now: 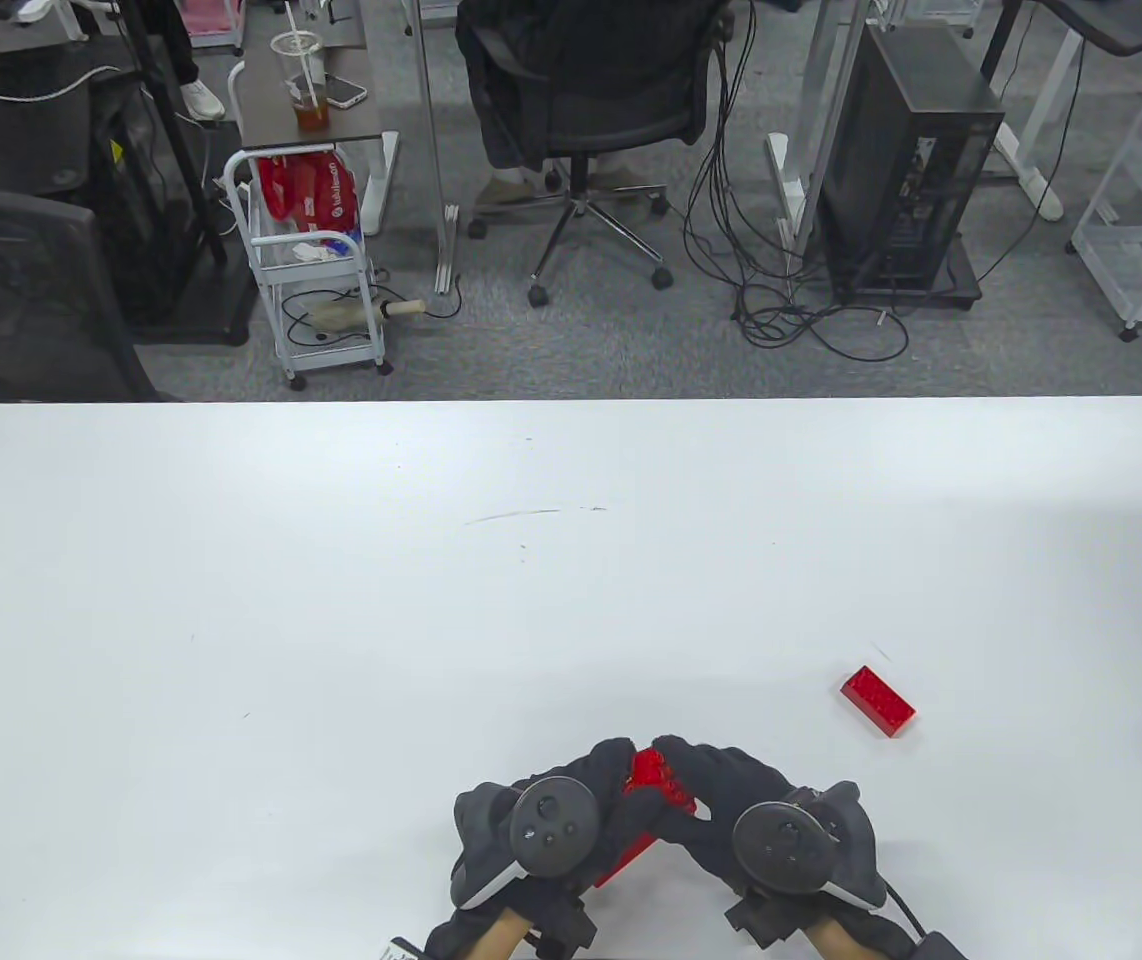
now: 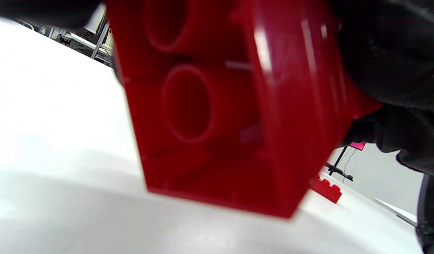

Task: Separate stacked toy bricks from each other

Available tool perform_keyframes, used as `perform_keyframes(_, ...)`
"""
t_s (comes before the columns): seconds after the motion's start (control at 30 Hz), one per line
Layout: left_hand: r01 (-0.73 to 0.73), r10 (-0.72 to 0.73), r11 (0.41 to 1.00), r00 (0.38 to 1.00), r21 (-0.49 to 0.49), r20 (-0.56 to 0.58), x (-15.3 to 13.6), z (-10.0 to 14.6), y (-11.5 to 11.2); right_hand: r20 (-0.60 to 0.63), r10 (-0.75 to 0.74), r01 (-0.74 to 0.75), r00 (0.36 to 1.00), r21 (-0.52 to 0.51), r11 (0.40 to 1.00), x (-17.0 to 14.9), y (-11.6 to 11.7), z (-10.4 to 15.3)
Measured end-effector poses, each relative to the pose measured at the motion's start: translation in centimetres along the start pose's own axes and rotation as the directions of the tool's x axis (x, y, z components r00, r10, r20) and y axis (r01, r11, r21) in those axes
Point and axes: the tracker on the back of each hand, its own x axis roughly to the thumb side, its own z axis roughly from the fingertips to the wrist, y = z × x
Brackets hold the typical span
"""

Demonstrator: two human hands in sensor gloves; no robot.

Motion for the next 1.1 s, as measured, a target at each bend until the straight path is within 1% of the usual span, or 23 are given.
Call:
perform_keyframes(0.1, 0.026, -0.027, 1.000, 1.000, -0.011, -0.014, -0.3, -0.1, -0.2, -0.002, 0.048, -0.048, 0.999, 0.003, 0.999, -0.2, 0.1, -0.1)
perform_keyframes(0.13, 0.021, -0.021, 1.000, 1.000, 0.001, -0.021, -0.5, -0.1, -0.2, -0.005, 0.060, -0.059, 0.998, 0.005, 0.998, -0.3, 0.1, -0.1)
perform_keyframes(0.33, -0.002, 0.002, 1.000, 0.998, -0.008, -0.065, -1.5, -0.3, 0.3, -0.012, 0.212, -0.211, 0.977, 0.048, 0.976, -0.6, 0.5, -0.3)
perform_keyframes(0.47, -0.009, 0.008, 1.000, 0.997, -0.010, -0.076, -1.8, -0.3, 0.4, -0.017, 0.315, -0.311, 0.949, 0.109, 0.944, -0.9, 0.6, -0.4)
perform_keyframes(0.53, -0.007, 0.006, 1.000, 0.997, -0.009, -0.077, -1.8, -0.3, 0.4, -0.021, 0.351, -0.347, 0.936, 0.119, 0.930, -1.1, 0.5, -0.4)
perform_keyframes(0.67, -0.003, 0.002, 1.000, 0.997, -0.008, -0.076, -1.8, -0.3, 0.3, -0.031, 0.438, -0.421, 0.898, 0.222, 0.879, -1.7, 0.7, -0.6)
perform_keyframes(0.77, 0.003, -0.005, 1.000, 0.997, -0.027, -0.081, -1.9, -0.3, 0.3, -0.024, 0.488, -0.460, 0.873, 0.297, 0.837, -2.3, 1.1, -0.8)
perform_keyframes(0.87, 0.006, -0.009, 0.999, 0.996, -0.036, -0.085, -1.9, -0.3, 0.3, -0.018, 0.505, -0.467, 0.863, 0.353, 0.811, -2.7, 1.3, -0.8)
perform_keyframes(1.1, 0.010, -0.015, 0.999, 0.996, -0.054, -0.091, -1.9, -0.3, 0.4, -0.016, 0.530, -0.481, 0.848, 0.399, 0.781, -3.0, 1.5, -0.9)
